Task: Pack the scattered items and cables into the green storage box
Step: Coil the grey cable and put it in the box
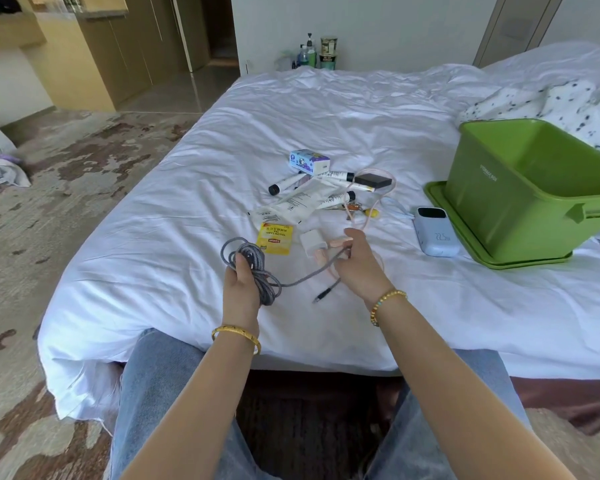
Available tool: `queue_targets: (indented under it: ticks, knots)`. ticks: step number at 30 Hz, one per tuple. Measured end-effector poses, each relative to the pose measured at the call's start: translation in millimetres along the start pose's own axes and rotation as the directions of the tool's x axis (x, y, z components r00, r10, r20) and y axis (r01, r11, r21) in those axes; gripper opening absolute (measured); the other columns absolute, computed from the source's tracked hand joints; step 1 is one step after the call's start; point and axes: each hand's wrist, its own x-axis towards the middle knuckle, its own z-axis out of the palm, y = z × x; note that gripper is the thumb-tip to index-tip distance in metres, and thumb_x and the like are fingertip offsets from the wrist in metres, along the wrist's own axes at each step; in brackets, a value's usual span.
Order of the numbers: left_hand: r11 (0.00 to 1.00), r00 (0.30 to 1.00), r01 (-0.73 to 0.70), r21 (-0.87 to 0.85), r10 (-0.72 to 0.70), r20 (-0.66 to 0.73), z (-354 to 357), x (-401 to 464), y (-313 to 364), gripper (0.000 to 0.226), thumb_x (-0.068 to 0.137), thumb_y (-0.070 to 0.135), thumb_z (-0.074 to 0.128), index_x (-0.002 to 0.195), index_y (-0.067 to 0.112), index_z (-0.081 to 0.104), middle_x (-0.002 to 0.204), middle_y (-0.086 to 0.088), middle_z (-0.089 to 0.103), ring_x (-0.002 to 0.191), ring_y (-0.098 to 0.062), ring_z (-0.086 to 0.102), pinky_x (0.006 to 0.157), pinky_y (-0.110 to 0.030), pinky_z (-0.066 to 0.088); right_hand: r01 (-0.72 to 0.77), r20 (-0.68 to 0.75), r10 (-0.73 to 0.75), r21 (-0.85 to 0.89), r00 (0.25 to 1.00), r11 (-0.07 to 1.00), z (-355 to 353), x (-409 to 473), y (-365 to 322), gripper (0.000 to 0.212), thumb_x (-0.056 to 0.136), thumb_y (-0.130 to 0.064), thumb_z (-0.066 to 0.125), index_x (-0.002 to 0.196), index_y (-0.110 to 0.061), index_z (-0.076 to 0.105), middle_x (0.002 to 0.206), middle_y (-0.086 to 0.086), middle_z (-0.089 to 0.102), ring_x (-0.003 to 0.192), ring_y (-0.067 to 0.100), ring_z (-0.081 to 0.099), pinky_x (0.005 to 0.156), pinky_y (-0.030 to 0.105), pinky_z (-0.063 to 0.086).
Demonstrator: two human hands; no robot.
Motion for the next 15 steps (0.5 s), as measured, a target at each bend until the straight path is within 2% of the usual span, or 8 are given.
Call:
queue_targets:
  ticks: [3, 5, 7, 9, 10, 12, 13, 15]
  knots:
    - [0.999, 0.999, -0.039, -0.026, 0.039, -0.032, 0.1, 1.0, 3.5, 0.031, 0.098, 0.041, 0.033, 0.109, 0.017, 0.05, 0.096, -0.005, 0.06, 0.091, -0.023, 0.056, 0.081, -0.035, 0.044, 0.115, -0.044, -0.126, -0.202, 0.991, 0.973, -3.7, -7.1, 1.7, 0.063, 0.084, -0.003, 0.049, 0.142, -0.015, 0.026, 0.144, 0.008, 0.029, 0.136, 0.024, 0.024, 0.113, 0.033, 0.022]
    - [0.998, 0.998, -0.057, -0.028, 0.056, -0.023, 0.5, 0.4, 3.9, 0.032, 0.099, 0.04, 0.033, 0.11, 0.015, 0.05, 0.095, -0.007, 0.06, 0.089, -0.024, 0.055, 0.077, -0.033, 0.043, 0.24, 0.092, -0.222, -0.354, 0.971, 0.904, -2.1, -10.4, -1.1, 0.063, 0.081, -0.002, 0.05, 0.14, -0.017, 0.03, 0.146, 0.004, 0.028, 0.14, 0.022, 0.018, 0.118, 0.041, 0.008]
    - [0.997, 0.998, -0.065, -0.032, 0.066, 0.01, 1.2, -1.8, 3.8, 0.032, 0.099, 0.04, 0.032, 0.11, 0.016, 0.049, 0.092, -0.009, 0.062, 0.082, -0.023, 0.057, 0.069, -0.031, 0.044, 0.313, 0.306, -0.19, -0.431, 0.933, 0.846, 1.4, -14.6, -5.4, 0.059, 0.084, -0.009, 0.05, 0.138, -0.021, 0.032, 0.147, -0.001, 0.027, 0.143, 0.016, 0.008, 0.115, 0.046, -0.013]
    - [0.997, 0.998, -0.049, -0.054, 0.052, 0.048, 2.2, -4.2, 3.3, 0.03, 0.099, 0.042, 0.031, 0.105, 0.019, 0.05, 0.086, -0.006, 0.064, 0.074, -0.019, 0.058, 0.059, -0.028, 0.043, 0.379, 0.396, -0.181, -0.51, 0.9, 0.772, 5.7, -16.9, -7.3, 0.042, 0.09, -0.025, 0.052, 0.132, -0.023, 0.043, 0.139, -0.002, 0.041, 0.141, 0.015, 0.015, 0.111, 0.047, -0.019]
    - [0.997, 0.997, -0.034, -0.071, 0.039, 0.066, 2.2, -5.3, 3.2, 0.029, 0.099, 0.043, 0.031, 0.1, 0.022, 0.051, 0.085, -0.003, 0.065, 0.072, -0.016, 0.058, 0.058, -0.027, 0.042, 0.402, 0.408, -0.188, -0.537, 0.893, 0.742, 7.7, -18.3, -8.3, 0.036, 0.091, -0.031, 0.052, 0.125, -0.021, 0.05, 0.129, -0.001, 0.051, 0.136, 0.016, 0.026, 0.113, 0.047, -0.015]
    - [0.995, 0.996, -0.006, -0.105, 0.016, 0.086, 0.1, -5.7, 3.1, 0.027, 0.098, 0.044, 0.03, 0.093, 0.028, 0.052, 0.085, 0.001, 0.065, 0.073, -0.013, 0.058, 0.06, -0.027, 0.041, 0.411, 0.458, -0.178, -0.482, 0.871, 0.774, 10.8, -22.5, -10.7, 0.032, 0.091, -0.036, 0.053, 0.116, -0.016, 0.058, 0.11, 0.001, 0.061, 0.119, 0.017, 0.046, 0.112, 0.038, 0.016]
    - [0.993, 0.996, 0.011, -0.119, 0.0, 0.09, -2.2, -4.6, 2.8, 0.027, 0.098, 0.045, 0.03, 0.095, 0.029, 0.052, 0.087, 0.002, 0.065, 0.075, -0.012, 0.058, 0.061, -0.027, 0.042, 0.406, 0.494, -0.174, -0.413, 0.852, 0.815, 12.2, -25.5, -11.7, 0.031, 0.091, -0.036, 0.054, 0.111, -0.014, 0.061, 0.099, 0.002, 0.062, 0.105, 0.016, 0.053, 0.098, 0.03, 0.033]
    - [0.986, 0.995, 0.057, -0.155, -0.043, 0.091, -7.0, -1.6, 3.2, 0.03, 0.099, 0.045, 0.03, 0.107, 0.026, 0.051, 0.089, 0.003, 0.064, 0.08, -0.011, 0.059, 0.064, -0.027, 0.044, 0.411, 0.516, -0.202, -0.329, 0.832, 0.85, 13.1, -29.8, -13.1, 0.031, 0.093, -0.035, 0.05, 0.098, -0.01, 0.068, 0.069, -0.002, 0.055, 0.067, 0.005, 0.052, 0.067, 0.023, 0.037]
